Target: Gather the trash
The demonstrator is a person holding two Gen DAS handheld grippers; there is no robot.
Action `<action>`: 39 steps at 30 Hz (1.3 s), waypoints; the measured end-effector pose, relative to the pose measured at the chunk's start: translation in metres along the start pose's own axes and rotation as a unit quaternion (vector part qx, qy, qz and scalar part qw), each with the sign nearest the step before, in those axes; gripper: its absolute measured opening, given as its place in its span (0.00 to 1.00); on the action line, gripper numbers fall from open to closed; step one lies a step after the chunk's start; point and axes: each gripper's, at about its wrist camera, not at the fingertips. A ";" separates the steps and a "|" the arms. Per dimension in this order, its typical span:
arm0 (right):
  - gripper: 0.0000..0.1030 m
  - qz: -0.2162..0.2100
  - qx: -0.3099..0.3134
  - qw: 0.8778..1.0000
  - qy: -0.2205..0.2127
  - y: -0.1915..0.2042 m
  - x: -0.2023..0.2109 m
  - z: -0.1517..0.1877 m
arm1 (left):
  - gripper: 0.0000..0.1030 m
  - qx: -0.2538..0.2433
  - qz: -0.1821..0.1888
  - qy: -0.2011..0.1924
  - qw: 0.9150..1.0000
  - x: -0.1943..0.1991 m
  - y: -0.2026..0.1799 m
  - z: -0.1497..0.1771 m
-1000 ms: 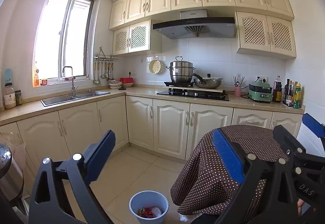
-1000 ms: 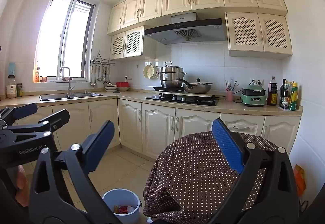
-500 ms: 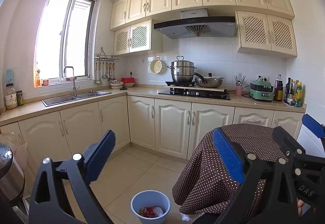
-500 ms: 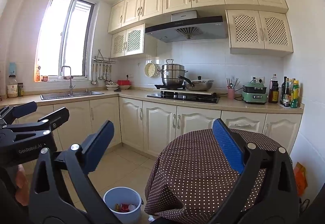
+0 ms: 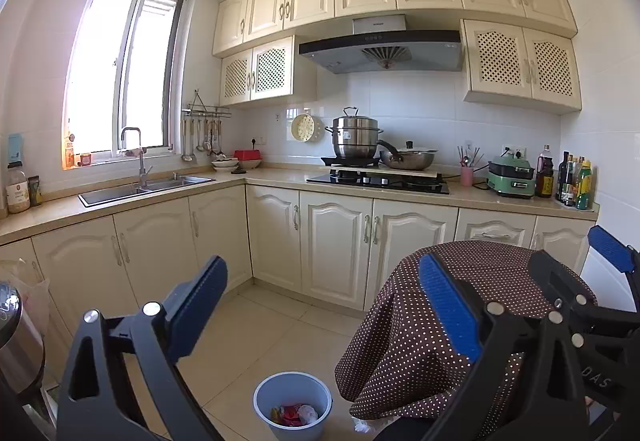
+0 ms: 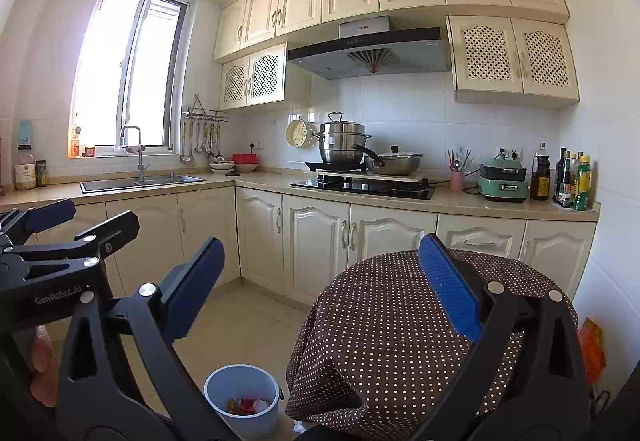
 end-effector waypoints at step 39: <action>0.94 -0.005 0.002 1.000 0.007 0.004 -0.004 0.001 | 0.92 0.004 0.004 0.007 1.000 -0.007 0.000 0.003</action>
Point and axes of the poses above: each gripper's, at about its wrist camera, not at the fingertips, and x roughly against the way its jaws point, y to its left, z to its underside, and after that the axes turned 3 degrees about y, right-handed
